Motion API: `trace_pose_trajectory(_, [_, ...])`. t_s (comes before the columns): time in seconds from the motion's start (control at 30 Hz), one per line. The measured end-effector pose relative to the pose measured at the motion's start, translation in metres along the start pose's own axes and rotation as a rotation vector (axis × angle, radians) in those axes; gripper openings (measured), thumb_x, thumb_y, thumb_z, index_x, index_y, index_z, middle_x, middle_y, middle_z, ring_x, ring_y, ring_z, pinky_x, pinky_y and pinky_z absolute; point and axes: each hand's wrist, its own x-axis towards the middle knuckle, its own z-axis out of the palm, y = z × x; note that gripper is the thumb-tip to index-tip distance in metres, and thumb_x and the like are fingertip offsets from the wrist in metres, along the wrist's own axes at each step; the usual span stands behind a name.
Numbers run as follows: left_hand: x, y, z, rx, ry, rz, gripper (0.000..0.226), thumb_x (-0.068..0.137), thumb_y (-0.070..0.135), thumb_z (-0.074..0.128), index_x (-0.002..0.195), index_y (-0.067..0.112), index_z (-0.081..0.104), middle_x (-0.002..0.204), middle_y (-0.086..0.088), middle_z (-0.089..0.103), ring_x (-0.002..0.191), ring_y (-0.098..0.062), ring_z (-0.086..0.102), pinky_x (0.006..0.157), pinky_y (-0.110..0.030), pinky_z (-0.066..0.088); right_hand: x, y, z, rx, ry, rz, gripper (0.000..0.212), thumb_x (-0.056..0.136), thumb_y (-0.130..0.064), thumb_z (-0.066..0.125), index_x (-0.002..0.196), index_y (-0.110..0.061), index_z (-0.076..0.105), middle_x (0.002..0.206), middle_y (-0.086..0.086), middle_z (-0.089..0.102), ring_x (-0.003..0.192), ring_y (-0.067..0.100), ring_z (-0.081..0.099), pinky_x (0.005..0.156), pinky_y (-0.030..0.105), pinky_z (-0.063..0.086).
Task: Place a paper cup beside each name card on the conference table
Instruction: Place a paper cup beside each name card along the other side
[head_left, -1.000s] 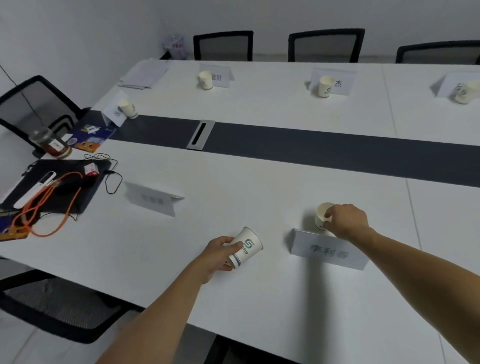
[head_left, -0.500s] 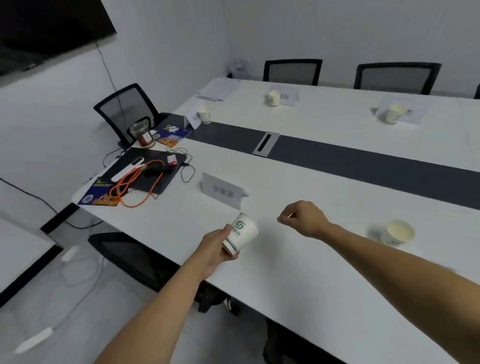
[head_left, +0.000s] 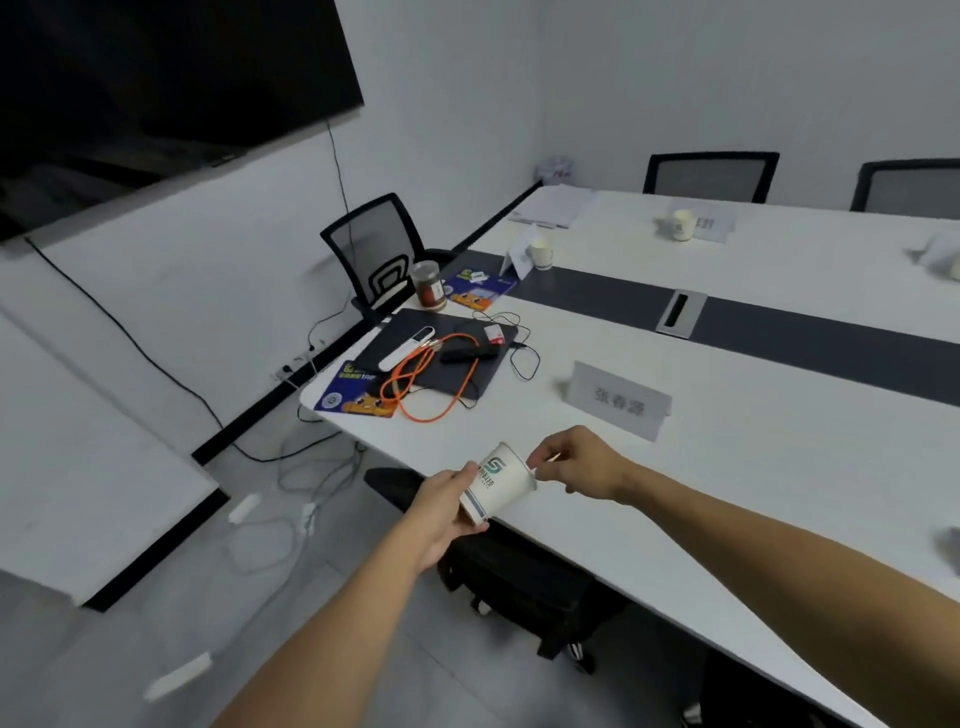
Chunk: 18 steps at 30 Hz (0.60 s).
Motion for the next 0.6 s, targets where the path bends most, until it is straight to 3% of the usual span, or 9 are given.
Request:
trace_pose_trajectory(0.17, [0.024,0.021,-0.026,-0.034,-0.024,-0.003,0.037,0.099,0.031,0.052,0.122,0.003,0.056,0.12,-0.018,0.065,0.104,-0.032,0.062,0.073,-0.042,0.057,0.03,-0.02,0.006,0.002,-0.012,0.023,0.01,0.081,-0.013,0.071,0.087,-0.006,0.074,0.075,-0.005,0.065,0.067,0.008,0.053,0.058,0.027,0.047])
trace_pose_trajectory(0.3, [0.06,0.041,-0.026,-0.014,-0.077,-0.016,0.036,0.098,0.032,0.052,0.118,0.003,0.058,0.11,-0.018,0.066,0.092,-0.032,0.062,0.067,-0.04,0.057,0.065,-0.02,-0.004,0.005,0.017,0.05,0.018,0.081,-0.018,0.076,0.088,-0.001,0.074,0.069,-0.002,0.062,0.062,0.009,0.051,0.054,0.024,0.044])
trace_pose_trajectory(0.47, [0.114,0.072,-0.025,0.113,-0.07,-0.022,0.034,0.1,0.033,0.05,0.117,0.005,0.059,0.104,-0.02,0.065,0.087,-0.033,0.063,0.067,-0.039,0.057,0.117,-0.013,-0.027,0.026,0.056,0.082,0.018,0.083,-0.018,0.074,0.088,-0.001,0.074,0.078,0.003,0.069,0.069,0.011,0.056,0.058,0.026,0.046])
trace_pose_trajectory(0.6, [0.157,0.099,-0.026,0.248,-0.029,-0.018,0.03,0.096,0.031,0.056,0.114,0.007,0.058,0.099,-0.017,0.062,0.083,-0.031,0.064,0.065,-0.036,0.057,0.155,-0.005,-0.059,-0.086,0.224,0.128,0.01,0.082,-0.021,0.075,0.074,-0.016,0.072,0.071,-0.007,0.065,0.067,0.01,0.056,0.059,0.021,0.043])
